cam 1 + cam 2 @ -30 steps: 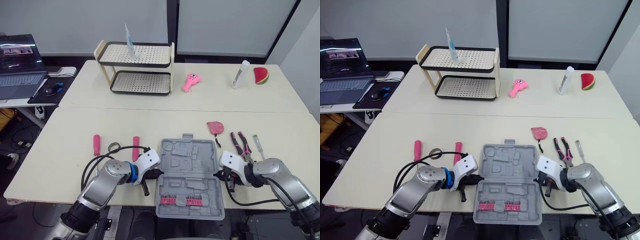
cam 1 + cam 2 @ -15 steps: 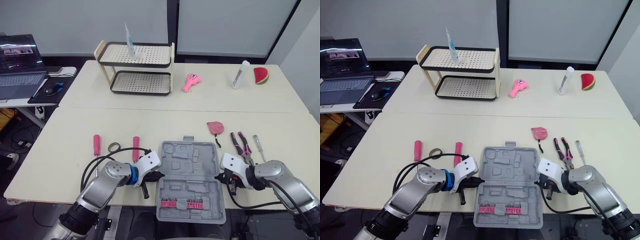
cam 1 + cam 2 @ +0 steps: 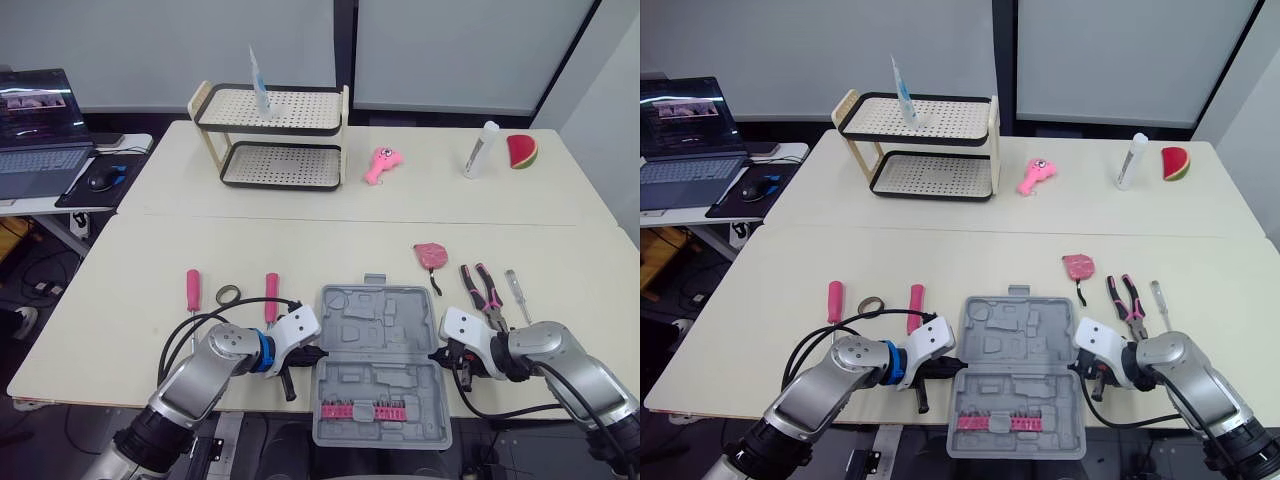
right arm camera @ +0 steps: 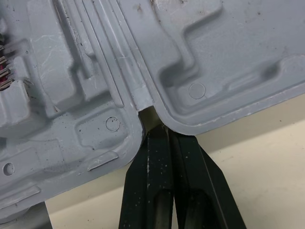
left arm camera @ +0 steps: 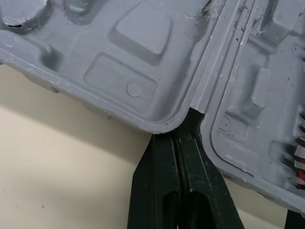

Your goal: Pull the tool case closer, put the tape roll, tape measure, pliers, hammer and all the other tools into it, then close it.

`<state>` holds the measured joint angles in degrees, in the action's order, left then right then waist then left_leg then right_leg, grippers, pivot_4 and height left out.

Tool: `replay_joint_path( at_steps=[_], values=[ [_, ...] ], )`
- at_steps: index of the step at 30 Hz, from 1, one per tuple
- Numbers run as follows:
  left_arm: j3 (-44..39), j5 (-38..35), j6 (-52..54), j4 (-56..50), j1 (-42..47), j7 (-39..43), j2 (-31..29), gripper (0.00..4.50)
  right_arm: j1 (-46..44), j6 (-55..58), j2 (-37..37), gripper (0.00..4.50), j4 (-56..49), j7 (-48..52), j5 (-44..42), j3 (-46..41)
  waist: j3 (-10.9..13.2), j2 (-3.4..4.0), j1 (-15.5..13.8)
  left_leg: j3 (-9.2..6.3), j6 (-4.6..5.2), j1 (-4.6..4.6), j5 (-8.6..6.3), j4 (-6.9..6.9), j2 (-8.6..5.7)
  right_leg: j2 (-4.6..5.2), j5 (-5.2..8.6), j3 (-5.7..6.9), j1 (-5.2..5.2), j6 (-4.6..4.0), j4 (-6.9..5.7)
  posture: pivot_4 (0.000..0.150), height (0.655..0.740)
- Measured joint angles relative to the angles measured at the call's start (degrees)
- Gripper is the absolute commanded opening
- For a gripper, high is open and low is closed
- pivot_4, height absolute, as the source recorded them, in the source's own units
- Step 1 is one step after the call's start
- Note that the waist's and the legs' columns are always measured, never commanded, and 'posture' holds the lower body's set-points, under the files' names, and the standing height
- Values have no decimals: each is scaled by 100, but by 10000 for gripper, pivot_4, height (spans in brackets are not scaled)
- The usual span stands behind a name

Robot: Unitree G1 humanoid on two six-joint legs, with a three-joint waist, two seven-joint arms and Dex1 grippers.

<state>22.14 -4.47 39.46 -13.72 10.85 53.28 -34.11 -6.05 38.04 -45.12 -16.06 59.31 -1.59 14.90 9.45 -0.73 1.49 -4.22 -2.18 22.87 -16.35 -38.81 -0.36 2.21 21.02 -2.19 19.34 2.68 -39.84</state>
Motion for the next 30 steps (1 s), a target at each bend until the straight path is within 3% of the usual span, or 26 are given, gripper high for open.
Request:
replay_joint_path(
  at_steps=[23,30],
  values=[
    [-46,-131,-171,232,196,158,-310,0,220,83,-497,105,62,-191,-384,-438,1,-1,1,-1,0,2,0,0,0,0,0,1,0,0,1,1500,7290],
    [-1753,-1069,-825,-261,-437,572,-943,0,596,-28,-878,105,-783,-185,-813,-1547,5,1,0,-3,0,3,0,6,7,5,0,1,2,-1,7,1500,7290]
  ],
)
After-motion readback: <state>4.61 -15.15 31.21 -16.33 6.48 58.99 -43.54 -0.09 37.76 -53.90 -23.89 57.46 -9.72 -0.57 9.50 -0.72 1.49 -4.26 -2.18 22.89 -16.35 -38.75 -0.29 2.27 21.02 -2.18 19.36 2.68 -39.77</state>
